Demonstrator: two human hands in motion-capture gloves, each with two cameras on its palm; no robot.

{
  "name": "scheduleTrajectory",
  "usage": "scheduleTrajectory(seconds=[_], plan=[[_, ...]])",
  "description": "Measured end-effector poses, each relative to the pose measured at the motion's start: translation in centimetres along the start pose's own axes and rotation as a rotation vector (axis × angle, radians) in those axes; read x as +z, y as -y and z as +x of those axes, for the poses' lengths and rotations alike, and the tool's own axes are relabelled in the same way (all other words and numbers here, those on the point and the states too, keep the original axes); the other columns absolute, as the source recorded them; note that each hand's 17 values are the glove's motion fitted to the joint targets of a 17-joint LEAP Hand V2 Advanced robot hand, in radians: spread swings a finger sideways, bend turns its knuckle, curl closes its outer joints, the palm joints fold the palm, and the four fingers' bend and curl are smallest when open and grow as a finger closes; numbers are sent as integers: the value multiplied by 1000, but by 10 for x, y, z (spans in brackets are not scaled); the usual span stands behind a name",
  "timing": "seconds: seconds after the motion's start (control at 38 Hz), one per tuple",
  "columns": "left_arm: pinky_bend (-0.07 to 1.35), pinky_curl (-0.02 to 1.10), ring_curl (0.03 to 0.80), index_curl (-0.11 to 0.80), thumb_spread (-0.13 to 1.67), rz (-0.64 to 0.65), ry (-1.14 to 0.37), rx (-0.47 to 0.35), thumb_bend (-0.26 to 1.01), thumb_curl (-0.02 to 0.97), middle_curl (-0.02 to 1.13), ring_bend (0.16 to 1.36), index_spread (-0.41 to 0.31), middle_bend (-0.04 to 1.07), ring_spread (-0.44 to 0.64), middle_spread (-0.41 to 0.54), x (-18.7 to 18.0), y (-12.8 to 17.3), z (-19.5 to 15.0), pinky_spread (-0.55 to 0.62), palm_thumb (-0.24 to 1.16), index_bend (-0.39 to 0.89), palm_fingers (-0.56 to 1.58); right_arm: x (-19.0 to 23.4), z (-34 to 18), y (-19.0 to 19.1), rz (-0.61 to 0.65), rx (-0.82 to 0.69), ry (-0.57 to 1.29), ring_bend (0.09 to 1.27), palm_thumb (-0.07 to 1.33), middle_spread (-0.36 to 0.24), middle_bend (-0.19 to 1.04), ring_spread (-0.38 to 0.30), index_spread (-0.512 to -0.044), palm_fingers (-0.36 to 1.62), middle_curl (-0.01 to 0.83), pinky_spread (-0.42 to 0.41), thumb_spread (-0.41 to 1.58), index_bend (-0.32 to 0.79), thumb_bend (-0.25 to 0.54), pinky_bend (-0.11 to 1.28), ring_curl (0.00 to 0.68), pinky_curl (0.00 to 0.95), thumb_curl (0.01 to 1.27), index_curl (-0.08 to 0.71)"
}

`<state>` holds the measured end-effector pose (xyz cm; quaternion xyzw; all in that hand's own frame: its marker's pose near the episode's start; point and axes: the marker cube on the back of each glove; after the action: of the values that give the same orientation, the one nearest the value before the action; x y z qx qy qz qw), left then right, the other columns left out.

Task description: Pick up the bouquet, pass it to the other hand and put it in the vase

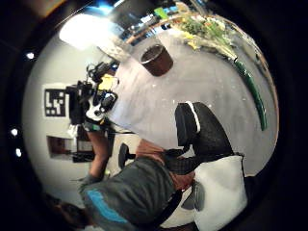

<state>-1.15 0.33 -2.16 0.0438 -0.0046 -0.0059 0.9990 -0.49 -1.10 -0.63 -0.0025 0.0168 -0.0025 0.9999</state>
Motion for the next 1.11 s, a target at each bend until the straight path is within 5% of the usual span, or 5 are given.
scheduleTrajectory(seconds=[0.21,0.58,1.11], plan=[[442,316,282,182,1076,-51,-72,5,-21,206,318,595,-34,227,180,51,3,-9,10,322,204,115,392,-15,41,-4,29,66,4,255,585,59,233,200,-359,235,284,332,1168,123,170,494,197,308,277,219],[437,340,293,203,1086,-37,-79,0,-22,230,348,598,-34,223,189,51,6,-10,15,336,198,113,380,22,148,28,91,311,149,300,614,69,218,207,-355,165,313,334,1137,100,74,547,234,345,300,204],[436,365,303,216,1089,-65,-96,-13,-22,248,370,606,-35,199,193,64,22,-12,14,340,194,114,366,141,175,50,-204,478,169,302,741,76,241,210,-327,162,343,334,1117,148,14,581,253,359,343,212]])
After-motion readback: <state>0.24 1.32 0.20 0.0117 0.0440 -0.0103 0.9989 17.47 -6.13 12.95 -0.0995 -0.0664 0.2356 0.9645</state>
